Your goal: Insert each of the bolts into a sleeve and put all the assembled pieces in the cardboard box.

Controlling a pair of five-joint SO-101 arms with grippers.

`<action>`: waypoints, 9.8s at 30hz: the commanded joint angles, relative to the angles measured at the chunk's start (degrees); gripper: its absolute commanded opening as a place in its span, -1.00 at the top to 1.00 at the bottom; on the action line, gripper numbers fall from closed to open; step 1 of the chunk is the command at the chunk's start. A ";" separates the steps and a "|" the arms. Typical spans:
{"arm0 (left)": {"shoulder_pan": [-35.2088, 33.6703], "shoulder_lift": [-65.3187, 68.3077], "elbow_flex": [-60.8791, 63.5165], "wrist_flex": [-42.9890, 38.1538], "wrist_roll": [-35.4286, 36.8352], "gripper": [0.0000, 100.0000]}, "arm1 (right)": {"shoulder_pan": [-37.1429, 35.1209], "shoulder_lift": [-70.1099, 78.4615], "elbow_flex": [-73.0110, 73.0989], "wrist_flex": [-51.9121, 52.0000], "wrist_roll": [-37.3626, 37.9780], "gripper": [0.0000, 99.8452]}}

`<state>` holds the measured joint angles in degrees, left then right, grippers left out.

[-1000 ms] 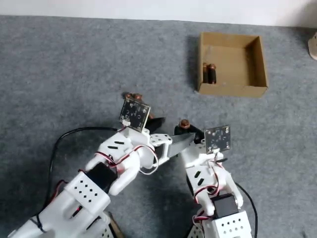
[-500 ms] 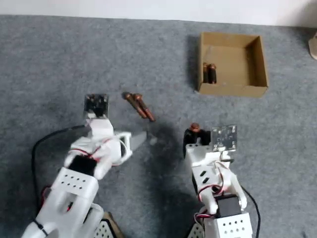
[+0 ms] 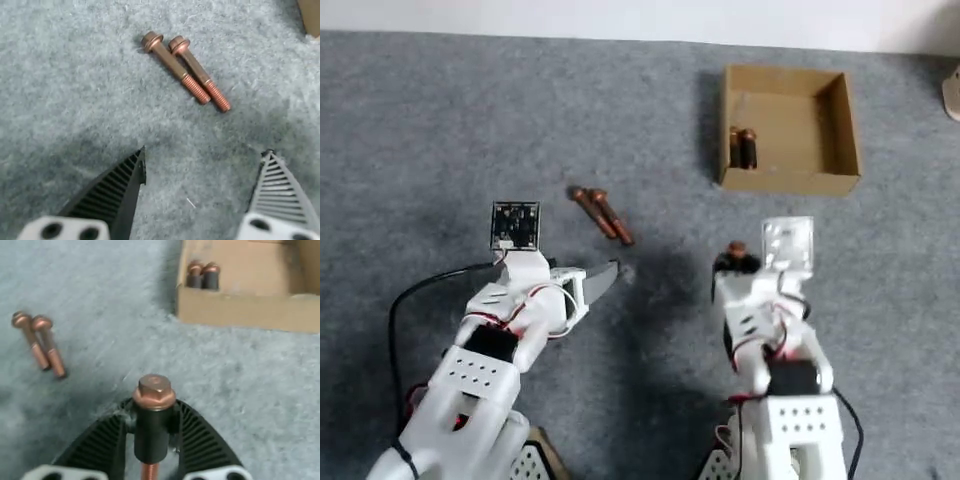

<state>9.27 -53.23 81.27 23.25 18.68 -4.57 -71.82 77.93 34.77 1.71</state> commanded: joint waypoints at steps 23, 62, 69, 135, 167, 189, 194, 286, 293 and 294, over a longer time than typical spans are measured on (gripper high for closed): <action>-0.48 -0.22 -0.31 -1.32 -0.44 0.33 | 7.34 63.16 -58.42 -9.10 10.73 0.99; -0.22 -0.22 -0.31 -1.32 -3.16 0.33 | 9.98 109.49 -115.03 16.31 -1.05 0.77; -0.22 -0.13 -0.22 -1.32 -3.16 0.33 | 9.63 107.47 -126.46 39.08 -7.74 0.77; -0.04 -0.22 -0.31 -1.32 -3.16 0.33 | 2.33 89.63 -69.41 40.75 -19.87 0.77; -0.04 -0.22 -0.31 -1.32 -3.16 0.33 | 3.47 89.36 -74.15 33.36 -19.78 0.77; -0.04 -0.22 -0.22 -1.23 -3.16 0.33 | 3.74 89.71 -77.85 43.74 -19.78 0.77; -0.04 -0.22 -0.22 -1.23 -3.16 0.33 | 3.74 89.71 -71.52 37.67 -19.78 0.77; -1.80 79.60 -85.76 34.02 33.23 0.64 | -0.31 -13.49 -32.22 48.57 -9.41 0.99; -0.13 79.43 -88.75 34.81 33.32 0.64 | -0.31 -13.49 -32.13 48.57 -9.41 0.99; -0.22 79.43 -89.71 36.31 33.32 0.64 | -0.31 -13.41 -32.13 48.57 -9.41 0.99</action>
<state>8.22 27.47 -4.00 57.27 51.47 -4.75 -85.01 46.11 83.74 -8.31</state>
